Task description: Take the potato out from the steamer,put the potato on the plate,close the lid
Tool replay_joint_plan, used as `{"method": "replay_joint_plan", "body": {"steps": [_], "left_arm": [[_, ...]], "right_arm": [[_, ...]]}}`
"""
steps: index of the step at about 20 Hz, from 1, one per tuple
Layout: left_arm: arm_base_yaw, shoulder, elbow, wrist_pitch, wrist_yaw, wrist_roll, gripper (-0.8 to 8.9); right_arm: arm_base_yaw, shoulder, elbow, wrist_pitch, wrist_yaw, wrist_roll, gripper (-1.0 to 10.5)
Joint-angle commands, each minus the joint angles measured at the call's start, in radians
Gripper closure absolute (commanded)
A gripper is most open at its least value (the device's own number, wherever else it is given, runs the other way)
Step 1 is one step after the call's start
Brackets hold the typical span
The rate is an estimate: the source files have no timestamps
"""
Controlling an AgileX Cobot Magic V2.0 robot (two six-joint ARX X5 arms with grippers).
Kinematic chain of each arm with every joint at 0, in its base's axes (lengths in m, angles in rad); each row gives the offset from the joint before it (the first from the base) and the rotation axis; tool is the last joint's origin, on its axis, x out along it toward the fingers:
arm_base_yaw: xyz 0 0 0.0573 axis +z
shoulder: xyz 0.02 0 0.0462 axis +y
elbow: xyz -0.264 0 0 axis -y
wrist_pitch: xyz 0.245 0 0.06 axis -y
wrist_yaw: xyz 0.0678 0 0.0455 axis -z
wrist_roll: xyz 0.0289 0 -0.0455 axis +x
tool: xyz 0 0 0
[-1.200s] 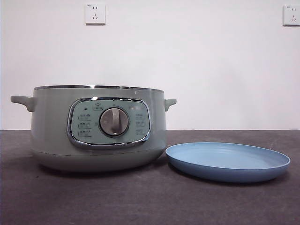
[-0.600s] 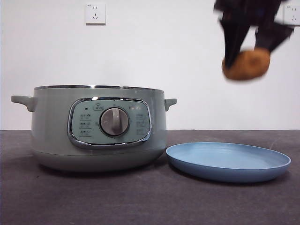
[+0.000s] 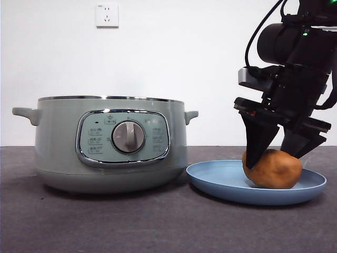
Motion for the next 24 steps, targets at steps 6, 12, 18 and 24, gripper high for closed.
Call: {"method": "replay_joint_plan", "body": {"steps": [6,12,18,24], "left_arm": [[-0.003,-0.013,0.011,0.048,0.010,-0.003,8.22],[-0.003,-0.013,0.011,0.042,0.036,-0.004,8.22],[-0.003,-0.013,0.011,0.035,0.038,-0.006,8.22],[-0.003,-0.013,0.011,0.033,0.038,-0.006,8.22]], "right_arm": [[0.000,0.011,-0.009,0.020,0.001,0.009,9.5],[0.000,0.021,-0.009,0.021,0.003,0.005,9.5],[-0.001,0.039,-0.009,0.020,0.002,0.006,9.2],[-0.001,0.038,-0.006,0.020,0.001,0.010,4.9]]}}
